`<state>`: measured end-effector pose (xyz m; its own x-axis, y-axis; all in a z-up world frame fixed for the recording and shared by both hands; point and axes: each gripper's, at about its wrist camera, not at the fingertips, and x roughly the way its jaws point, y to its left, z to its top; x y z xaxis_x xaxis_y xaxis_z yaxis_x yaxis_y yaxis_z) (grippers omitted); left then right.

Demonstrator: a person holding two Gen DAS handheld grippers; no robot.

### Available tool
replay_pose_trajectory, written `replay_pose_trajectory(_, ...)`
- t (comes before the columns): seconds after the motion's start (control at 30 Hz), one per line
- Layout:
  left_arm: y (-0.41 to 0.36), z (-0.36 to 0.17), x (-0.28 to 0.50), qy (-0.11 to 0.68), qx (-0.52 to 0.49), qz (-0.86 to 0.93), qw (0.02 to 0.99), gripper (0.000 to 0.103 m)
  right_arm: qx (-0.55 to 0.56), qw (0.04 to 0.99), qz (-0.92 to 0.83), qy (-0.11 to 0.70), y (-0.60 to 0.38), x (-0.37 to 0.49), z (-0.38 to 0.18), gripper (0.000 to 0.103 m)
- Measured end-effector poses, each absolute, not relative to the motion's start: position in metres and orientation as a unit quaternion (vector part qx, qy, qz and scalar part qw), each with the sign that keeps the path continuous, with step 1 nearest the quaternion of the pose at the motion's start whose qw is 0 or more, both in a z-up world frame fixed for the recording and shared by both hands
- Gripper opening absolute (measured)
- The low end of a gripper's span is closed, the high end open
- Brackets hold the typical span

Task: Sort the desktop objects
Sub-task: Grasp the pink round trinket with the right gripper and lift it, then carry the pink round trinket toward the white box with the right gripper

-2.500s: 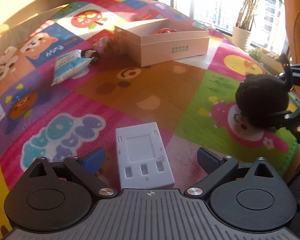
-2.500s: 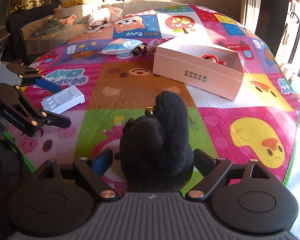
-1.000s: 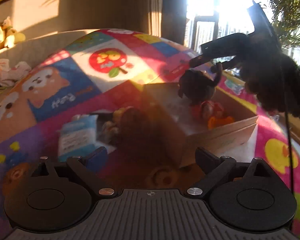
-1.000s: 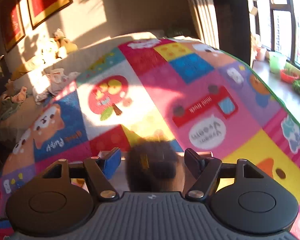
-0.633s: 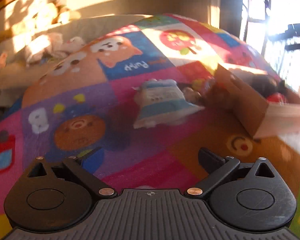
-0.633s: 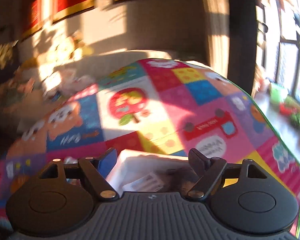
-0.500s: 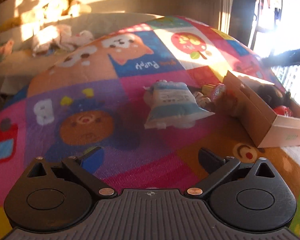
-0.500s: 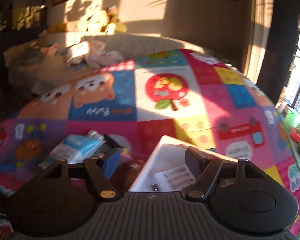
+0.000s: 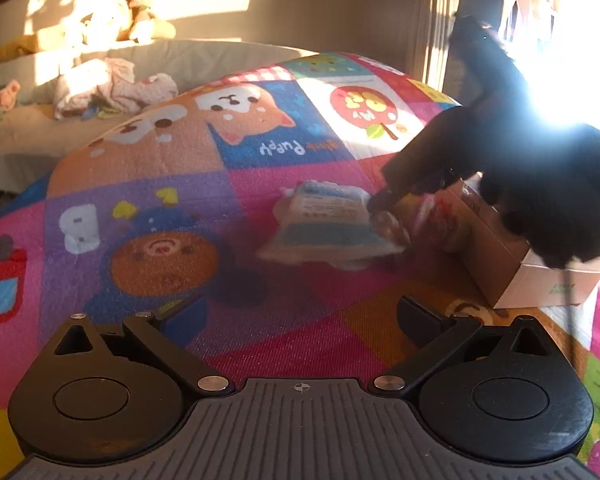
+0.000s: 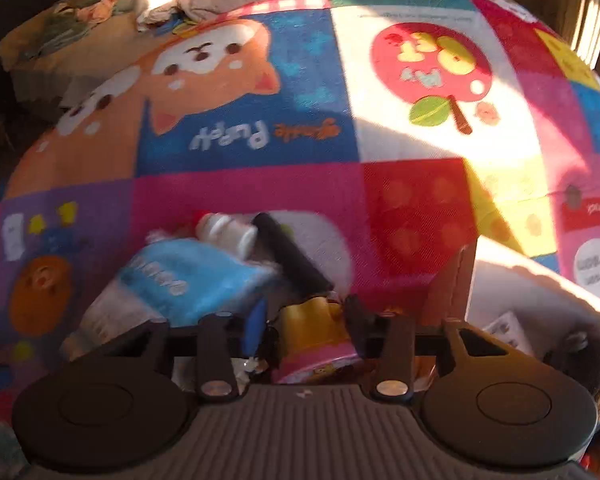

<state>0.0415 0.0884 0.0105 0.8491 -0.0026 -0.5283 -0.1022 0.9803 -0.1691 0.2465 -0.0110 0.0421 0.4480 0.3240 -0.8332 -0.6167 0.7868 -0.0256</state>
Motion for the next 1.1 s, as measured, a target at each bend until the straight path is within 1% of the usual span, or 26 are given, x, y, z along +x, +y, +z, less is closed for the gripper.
replay_pose_trajectory(0.13,0.088,0.011,0.041,0.271,-0.096,0.024,0.957,0.103,-0.147,0.800,0.329,0.480,-0.027,0.209,0.048,0.035)
replay_pose_trajectory(0.33,0.086,0.011,0.041,0.271,-0.091,0.027,0.958,0.103,-0.194,0.776,0.376,0.467,-0.064,0.131,0.053,0.035)
replay_pose_trajectory(0.37,0.086,0.011,0.041,0.272,-0.091,0.029,0.957,0.103,-0.204,0.782,0.375,0.454,-0.072,0.120,0.055,0.035)
replay_pose_trajectory(0.43,0.087,0.011,0.041,0.274,-0.091,0.031,0.957,0.103,-0.262,0.817,0.351,0.376,-0.088,0.092,0.063,0.036)
replay_pose_trajectory(0.47,0.087,0.010,0.041,0.275,-0.091,0.032,0.957,0.103,-0.289,0.835,0.331,0.332,-0.096,0.080,0.066,0.039)
replay_pose_trajectory(0.5,0.087,0.010,0.042,0.276,-0.091,0.033,0.956,0.103,-0.297,0.848,0.313,0.307,-0.105,0.073,0.070,0.044)
replay_pose_trajectory(0.53,0.087,0.010,0.042,0.277,-0.091,0.035,0.956,0.103,-0.277,0.858,0.307,0.306,-0.116,0.071,0.076,0.048)
replay_pose_trajectory(0.57,0.087,0.010,0.042,0.277,-0.091,0.036,0.956,0.103,-0.237,0.864,0.308,0.319,-0.130,0.073,0.081,0.050)
replay_pose_trajectory(0.63,0.088,0.011,0.042,0.275,-0.091,0.040,0.956,0.103,-0.155,0.872,0.313,0.344,-0.157,0.075,0.086,0.057)
replay_pose_trajectory(0.67,0.088,0.011,0.042,0.275,-0.091,0.040,0.956,0.103,-0.130,0.874,0.316,0.346,-0.166,0.072,0.085,0.058)
replay_pose_trajectory(0.73,0.089,0.012,0.042,0.275,-0.092,0.043,0.956,0.103,-0.102,0.876,0.322,0.343,-0.172,0.064,0.075,0.069)
replay_pose_trajectory(0.77,0.090,0.013,0.041,0.275,-0.094,0.047,0.956,0.103,-0.096,0.876,0.325,0.344,-0.171,0.061,0.068,0.071)
replay_pose_trajectory(0.87,0.091,0.016,0.034,0.289,-0.103,0.052,0.950,0.103,-0.104,0.866,0.348,0.344,-0.157,0.055,0.046,0.072)
replay_pose_trajectory(0.97,0.089,0.022,0.021,0.300,-0.102,0.044,0.948,0.103,-0.095,0.865,0.348,0.350,-0.147,0.067,0.031,0.072)
replay_pose_trajectory(1.0,0.087,0.024,0.016,0.300,-0.095,0.042,0.948,0.103,-0.083,0.865,0.343,0.355,-0.146,0.073,0.029,0.068)
replay_pose_trajectory(1.03,0.085,0.025,0.011,0.300,-0.087,0.041,0.949,0.103,-0.071,0.865,0.338,0.363,-0.145,0.080,0.028,0.055)
replay_pose_trajectory(1.1,0.080,0.027,0.003,0.303,-0.072,0.036,0.950,0.103,-0.045,0.861,0.339,0.376,-0.147,0.087,0.029,0.056)
